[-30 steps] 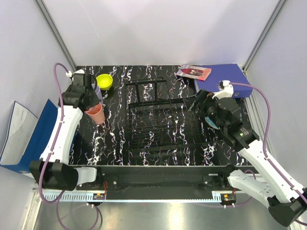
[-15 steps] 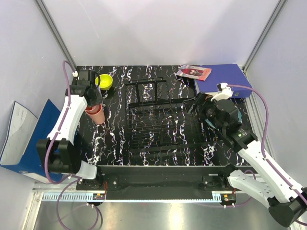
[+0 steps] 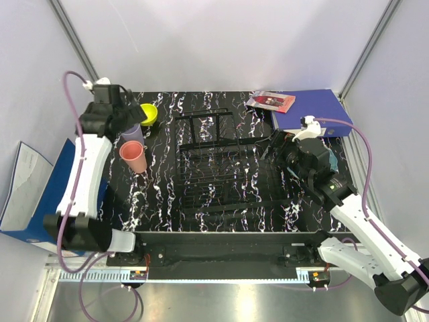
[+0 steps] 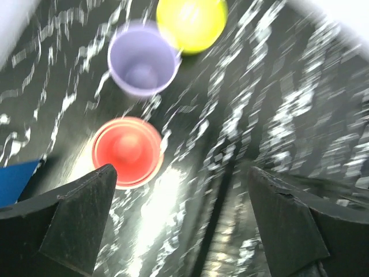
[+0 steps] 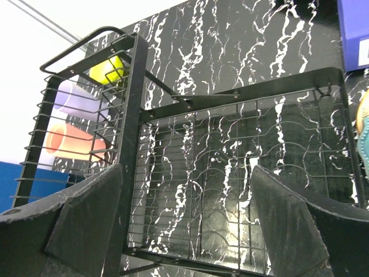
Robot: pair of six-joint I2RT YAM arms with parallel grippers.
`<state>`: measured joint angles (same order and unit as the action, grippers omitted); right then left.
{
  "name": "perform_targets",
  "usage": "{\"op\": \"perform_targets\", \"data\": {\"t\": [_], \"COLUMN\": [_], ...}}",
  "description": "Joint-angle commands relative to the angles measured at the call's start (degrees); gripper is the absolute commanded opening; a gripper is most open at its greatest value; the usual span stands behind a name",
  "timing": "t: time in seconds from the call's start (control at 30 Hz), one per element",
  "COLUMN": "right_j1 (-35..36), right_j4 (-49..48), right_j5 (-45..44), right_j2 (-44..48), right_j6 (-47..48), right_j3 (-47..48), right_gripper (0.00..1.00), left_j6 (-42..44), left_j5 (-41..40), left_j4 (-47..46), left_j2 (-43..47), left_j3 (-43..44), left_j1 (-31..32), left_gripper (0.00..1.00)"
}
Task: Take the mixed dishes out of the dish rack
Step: Reset both arms
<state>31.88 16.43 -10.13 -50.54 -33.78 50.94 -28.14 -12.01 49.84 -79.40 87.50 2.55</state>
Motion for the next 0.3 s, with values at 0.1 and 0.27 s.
{"op": "perform_targets", "data": {"t": [0.1,0.27], "right_j1": [0.2,0.2], "right_j4": [0.1,3.2], "right_j5": [-5.7,-8.6], "right_j2": [1.4,2.8], "right_j6": [3.2,4.9], "right_j3": [1.2,1.4], "right_gripper": [1.00,1.00], "left_j6": [-2.0,-2.9], "left_j5": [-8.3,-18.9], "left_j4": [-1.1,-1.6], "left_j2": [12.8,17.4], "left_j3": [1.5,-6.2], "left_j1": [13.7,26.4], "left_gripper": [0.99,0.99]}}
